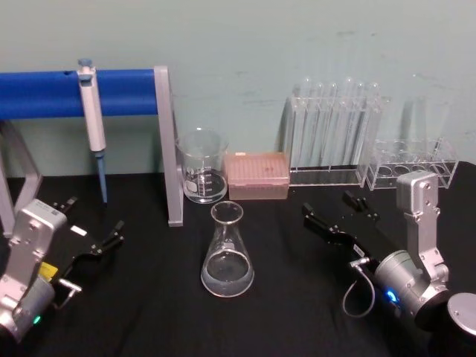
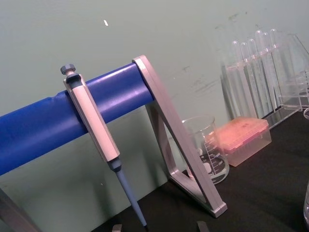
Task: Grasp the erlenmeyer flask with one hand, shake it three times, then place it back.
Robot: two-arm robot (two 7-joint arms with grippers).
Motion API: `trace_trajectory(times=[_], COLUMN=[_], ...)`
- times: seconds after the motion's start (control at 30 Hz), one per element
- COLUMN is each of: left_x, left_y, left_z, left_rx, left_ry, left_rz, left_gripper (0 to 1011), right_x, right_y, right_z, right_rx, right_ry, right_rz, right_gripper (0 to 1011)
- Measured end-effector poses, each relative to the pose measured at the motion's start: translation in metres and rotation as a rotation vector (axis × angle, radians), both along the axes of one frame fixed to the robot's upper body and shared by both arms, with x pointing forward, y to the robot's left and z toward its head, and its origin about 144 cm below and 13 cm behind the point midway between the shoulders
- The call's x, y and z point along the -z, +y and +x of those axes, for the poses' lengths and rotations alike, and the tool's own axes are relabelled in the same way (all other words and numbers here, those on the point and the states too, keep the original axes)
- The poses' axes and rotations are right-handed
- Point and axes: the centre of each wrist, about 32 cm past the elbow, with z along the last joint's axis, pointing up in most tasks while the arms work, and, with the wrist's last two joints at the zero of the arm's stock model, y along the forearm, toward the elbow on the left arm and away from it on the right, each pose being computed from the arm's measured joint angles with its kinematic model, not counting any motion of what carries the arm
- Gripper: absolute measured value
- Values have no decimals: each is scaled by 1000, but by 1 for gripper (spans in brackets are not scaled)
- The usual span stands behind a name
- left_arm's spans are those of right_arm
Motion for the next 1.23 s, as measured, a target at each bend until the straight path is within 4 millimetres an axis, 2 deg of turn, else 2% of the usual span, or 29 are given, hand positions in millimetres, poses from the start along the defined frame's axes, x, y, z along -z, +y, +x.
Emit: trace_trajectory(times=[1.23], left_x=[0], left_y=[0], left_z=[0], left_rx=[0], left_ry=[0], left_rz=[0], left_gripper=[1001], right_x=[4], right_y=[3], right_z=[1], right_rx=[3], right_ry=[33], right_rz=[-12], right_gripper=[1003])
